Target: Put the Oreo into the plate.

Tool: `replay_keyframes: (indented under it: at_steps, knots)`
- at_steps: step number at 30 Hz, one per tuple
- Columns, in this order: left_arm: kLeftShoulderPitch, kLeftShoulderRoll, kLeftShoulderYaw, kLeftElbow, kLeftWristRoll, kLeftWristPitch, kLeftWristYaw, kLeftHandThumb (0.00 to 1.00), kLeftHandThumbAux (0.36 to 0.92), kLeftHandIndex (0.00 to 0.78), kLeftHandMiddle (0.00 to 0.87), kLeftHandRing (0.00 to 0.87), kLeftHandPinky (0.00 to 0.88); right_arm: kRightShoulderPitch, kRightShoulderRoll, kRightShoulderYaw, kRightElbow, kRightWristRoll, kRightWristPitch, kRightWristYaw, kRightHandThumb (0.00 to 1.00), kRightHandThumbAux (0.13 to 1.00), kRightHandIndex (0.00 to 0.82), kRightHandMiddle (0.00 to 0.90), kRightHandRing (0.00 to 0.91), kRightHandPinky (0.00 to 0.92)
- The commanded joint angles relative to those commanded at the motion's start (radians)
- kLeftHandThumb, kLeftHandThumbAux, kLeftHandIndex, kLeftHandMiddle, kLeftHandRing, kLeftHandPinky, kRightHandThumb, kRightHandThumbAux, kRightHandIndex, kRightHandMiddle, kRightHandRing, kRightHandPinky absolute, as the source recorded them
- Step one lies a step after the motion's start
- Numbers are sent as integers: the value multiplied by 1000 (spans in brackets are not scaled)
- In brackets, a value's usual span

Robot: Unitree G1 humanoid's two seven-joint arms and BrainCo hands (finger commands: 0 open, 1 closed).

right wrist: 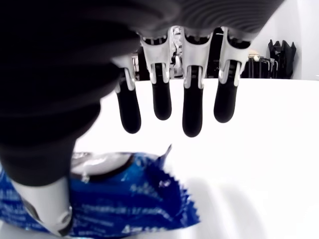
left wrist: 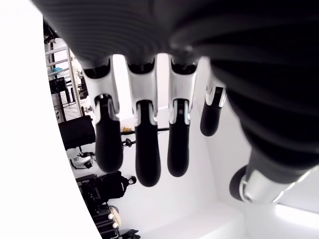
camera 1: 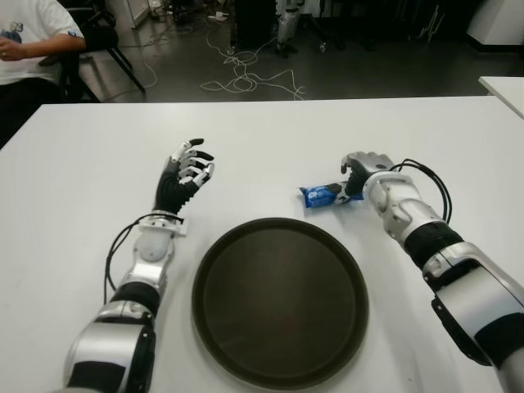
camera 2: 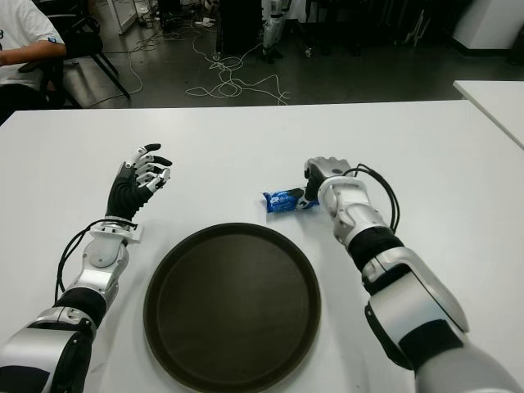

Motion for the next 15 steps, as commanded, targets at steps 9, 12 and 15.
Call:
replay_keyframes:
  at_steps: [9, 12, 15]
  knots:
    - [4, -5, -1, -11, -8, 10, -6, 412, 631, 220, 410, 486, 548, 1, -2, 0, 38, 8, -30, -29, 0, 704, 335, 305, 314, 356]
    - [6, -5, -2, -15, -7, 15, -3, 421, 628, 217, 408, 479, 546, 0, -2, 0, 47, 10, -36, -34, 0, 670, 310, 303, 313, 336]
    - [6, -8, -1, -18, -9, 23, -1, 432, 625, 219, 406, 470, 535, 5, -8, -4, 55, 19, -71, -47, 2, 622, 279, 312, 322, 309]
